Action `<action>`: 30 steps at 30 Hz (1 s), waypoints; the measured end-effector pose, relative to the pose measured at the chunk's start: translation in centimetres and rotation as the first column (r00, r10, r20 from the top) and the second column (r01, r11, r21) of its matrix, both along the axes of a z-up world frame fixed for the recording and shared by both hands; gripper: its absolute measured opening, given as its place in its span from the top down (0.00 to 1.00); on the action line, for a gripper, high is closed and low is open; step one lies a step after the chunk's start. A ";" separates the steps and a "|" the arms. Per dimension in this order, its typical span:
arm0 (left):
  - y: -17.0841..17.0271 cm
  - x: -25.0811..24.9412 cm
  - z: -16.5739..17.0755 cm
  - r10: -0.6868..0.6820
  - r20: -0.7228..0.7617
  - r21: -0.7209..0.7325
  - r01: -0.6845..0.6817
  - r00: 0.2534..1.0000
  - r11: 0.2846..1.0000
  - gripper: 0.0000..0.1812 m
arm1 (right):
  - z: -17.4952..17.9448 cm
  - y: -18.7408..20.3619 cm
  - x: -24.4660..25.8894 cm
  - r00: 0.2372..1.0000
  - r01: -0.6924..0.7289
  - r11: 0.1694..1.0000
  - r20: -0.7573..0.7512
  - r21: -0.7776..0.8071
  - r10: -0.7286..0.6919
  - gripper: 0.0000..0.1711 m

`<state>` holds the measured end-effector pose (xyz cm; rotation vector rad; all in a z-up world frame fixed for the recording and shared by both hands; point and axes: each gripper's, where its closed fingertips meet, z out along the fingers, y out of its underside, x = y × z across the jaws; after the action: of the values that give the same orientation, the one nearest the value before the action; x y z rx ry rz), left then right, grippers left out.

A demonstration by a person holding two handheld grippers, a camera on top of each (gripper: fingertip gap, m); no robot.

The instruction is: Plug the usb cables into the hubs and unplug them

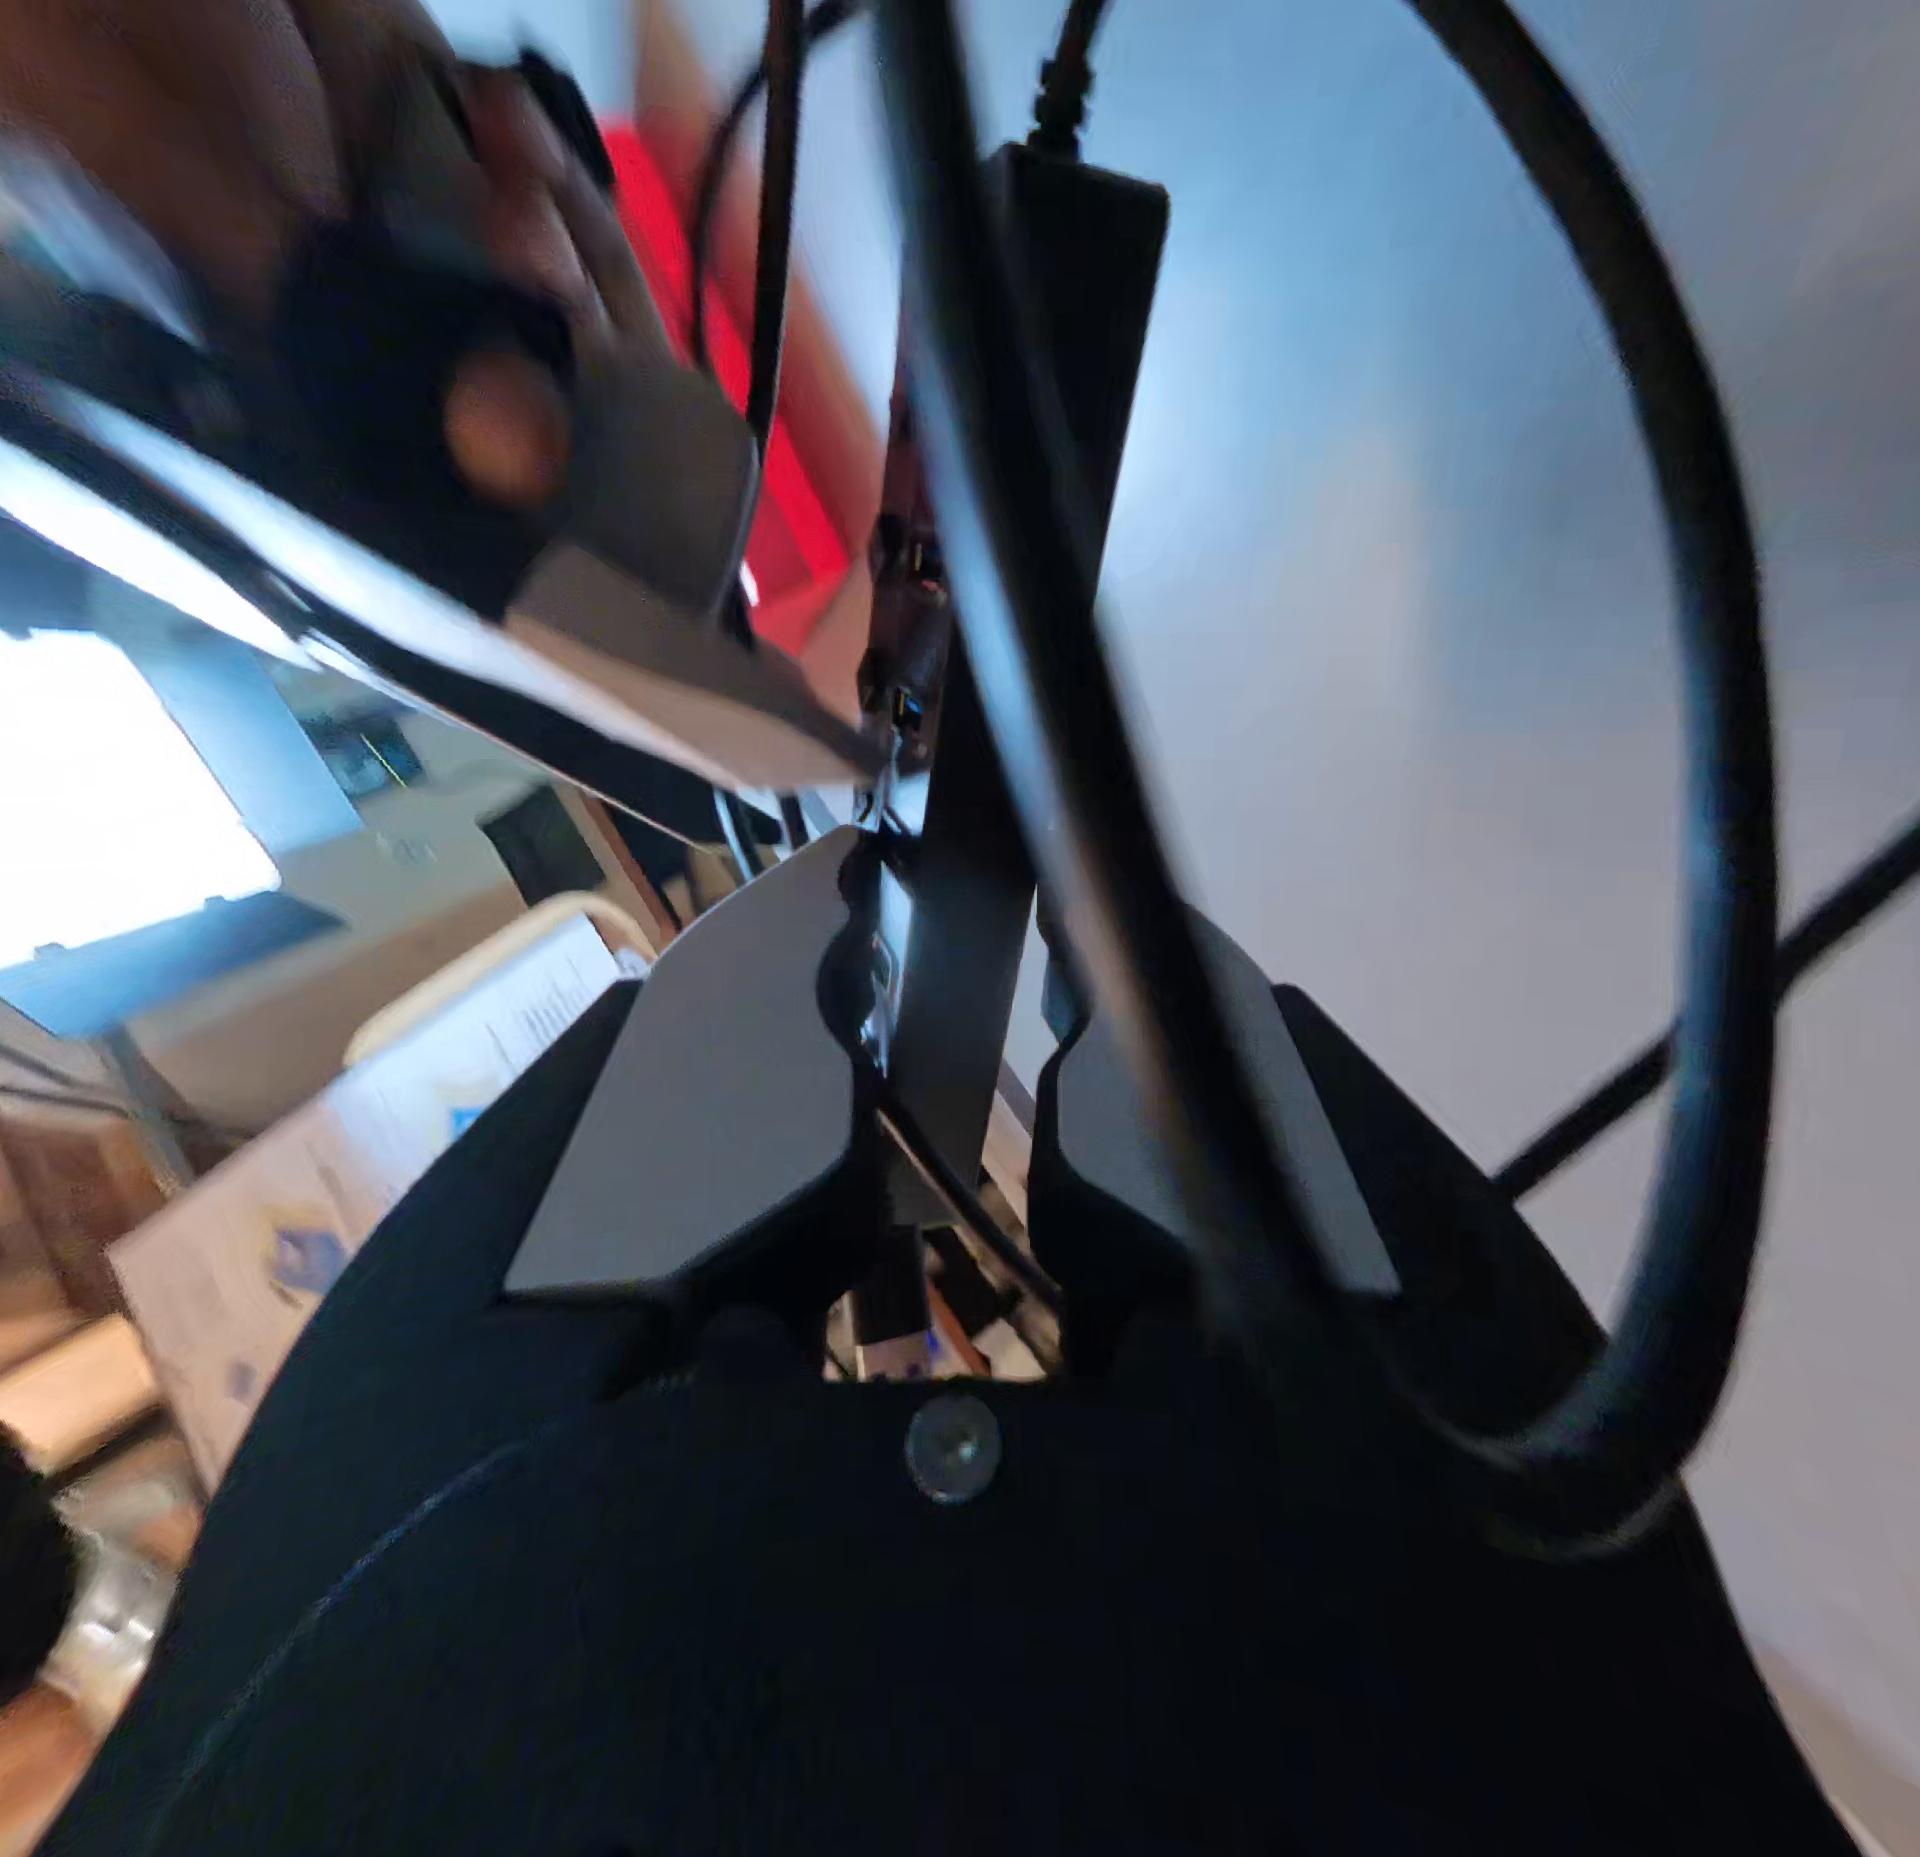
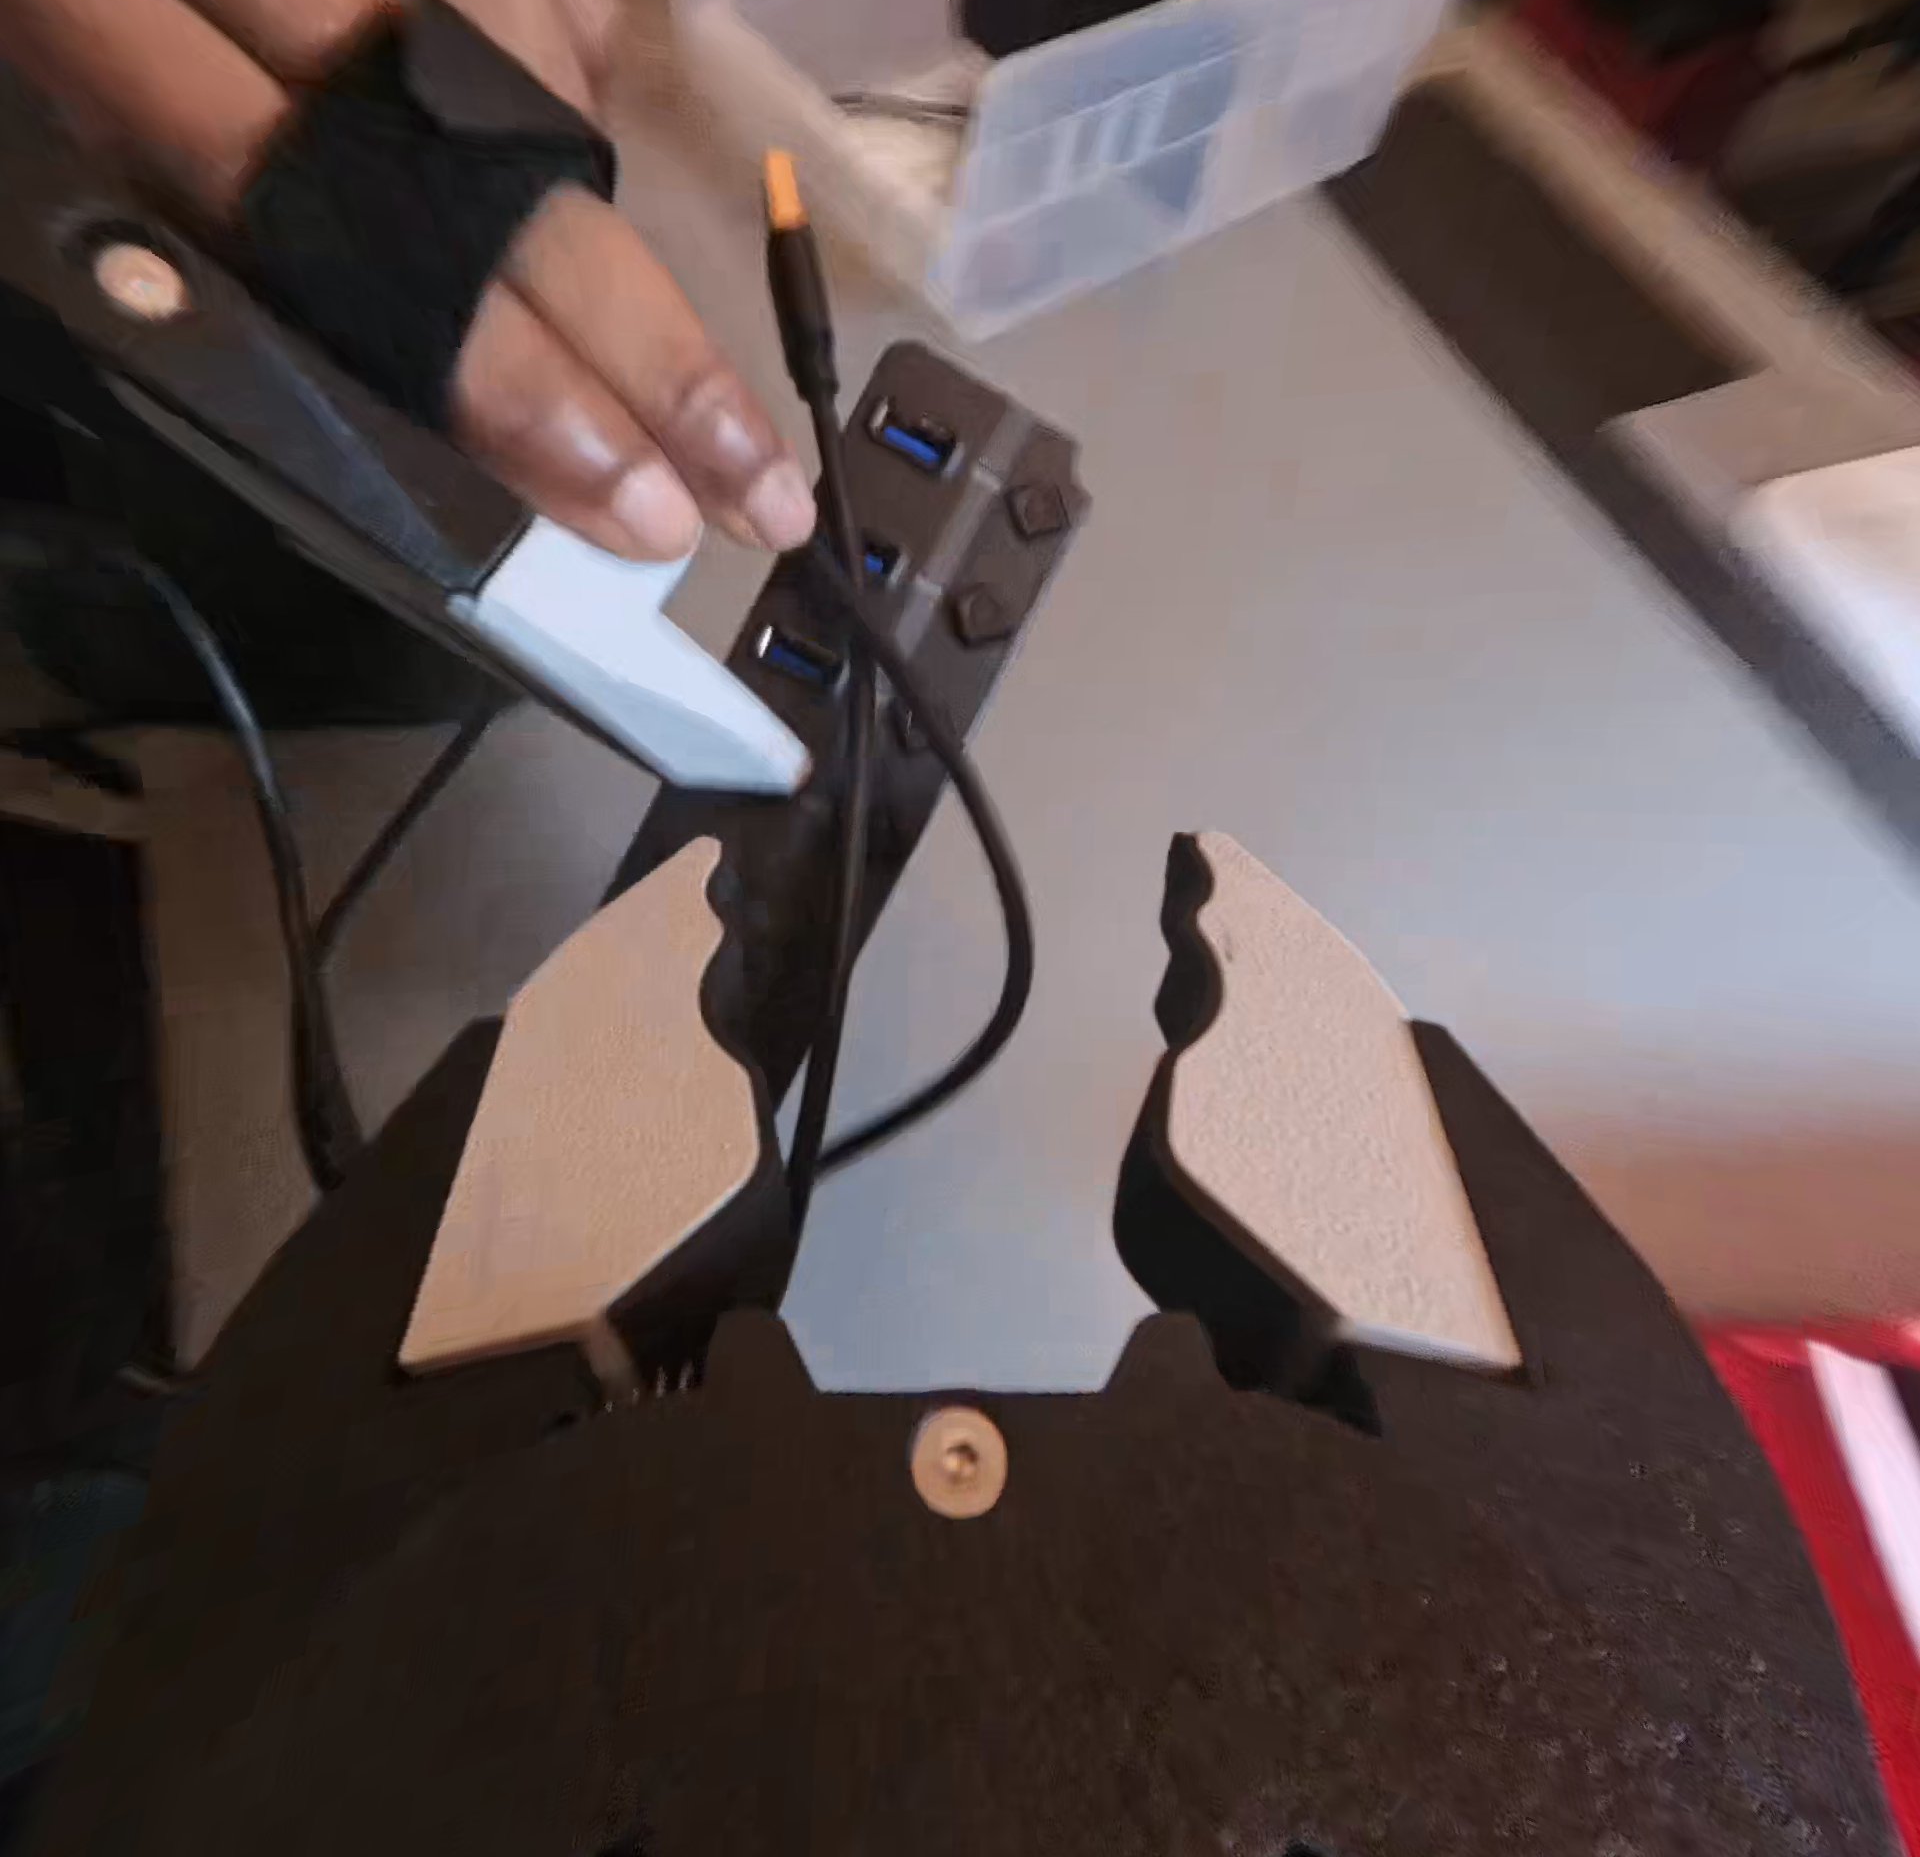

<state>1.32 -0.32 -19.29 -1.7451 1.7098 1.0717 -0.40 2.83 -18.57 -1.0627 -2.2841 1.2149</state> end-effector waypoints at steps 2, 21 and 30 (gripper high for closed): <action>0.2 1.8 0.1 -0.115 -0.064 0.054 0.119 0.991 0.991 0.84 | -0.8 -0.9 1.2 0.982 -0.106 0.969 0.131 -0.222 0.138 0.56; -2.2 -3.7 9.7 -0.019 0.870 0.319 -0.533 0.492 0.784 0.72 | 4.1 -0.1 4.3 0.974 -0.228 0.733 -0.136 -0.641 0.184 0.83; -4.1 -5.4 13.7 -0.164 0.922 0.043 -0.329 -0.350 0.944 0.74 | 2.8 2.2 4.0 0.970 -0.192 0.923 -0.205 -0.333 0.128 0.84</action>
<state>-4.06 -4.42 -5.63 -1.5126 0.0985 -0.4315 3.61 4.99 -15.79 -0.8426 -2.0958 1.7606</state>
